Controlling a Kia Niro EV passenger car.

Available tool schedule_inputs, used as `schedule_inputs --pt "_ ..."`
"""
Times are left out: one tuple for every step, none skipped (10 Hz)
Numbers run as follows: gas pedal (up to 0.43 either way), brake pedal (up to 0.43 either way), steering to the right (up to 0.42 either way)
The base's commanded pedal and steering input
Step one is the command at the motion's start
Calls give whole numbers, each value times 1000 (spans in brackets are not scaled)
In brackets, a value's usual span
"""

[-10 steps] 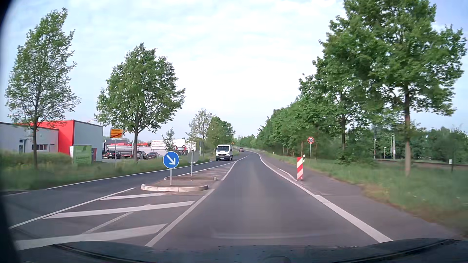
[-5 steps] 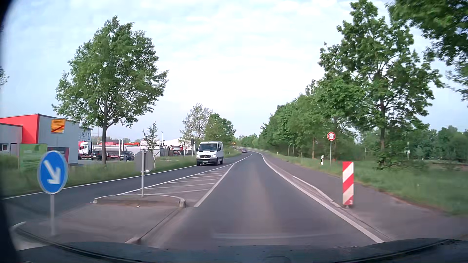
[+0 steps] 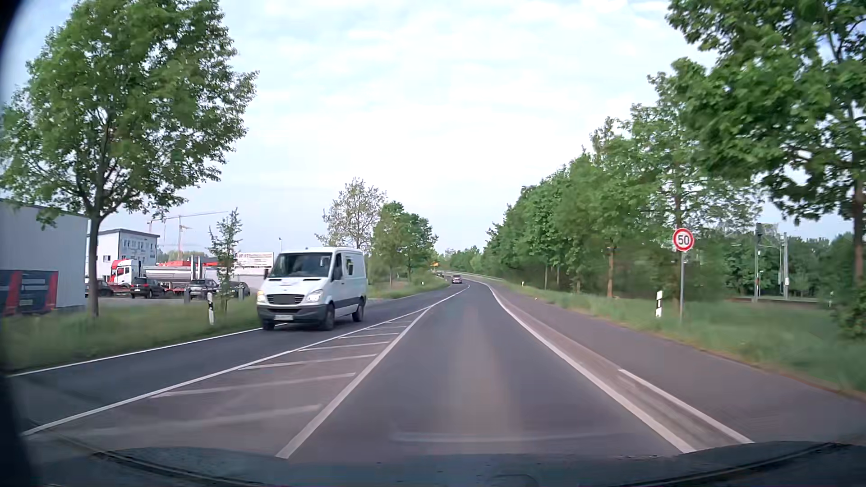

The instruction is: Follow the waypoints while adhering to traffic rules and regulations

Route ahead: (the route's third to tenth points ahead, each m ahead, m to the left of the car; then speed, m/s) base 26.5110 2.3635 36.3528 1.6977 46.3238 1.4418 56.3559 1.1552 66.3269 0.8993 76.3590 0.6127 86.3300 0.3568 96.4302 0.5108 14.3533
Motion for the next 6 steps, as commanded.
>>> schedule_inputs --pt "157 0 -6" --pt "157 0 -5" --pt "157 0 -3" --pt "157 0 -3" --pt "157 0 -2" --pt "157 0 0"
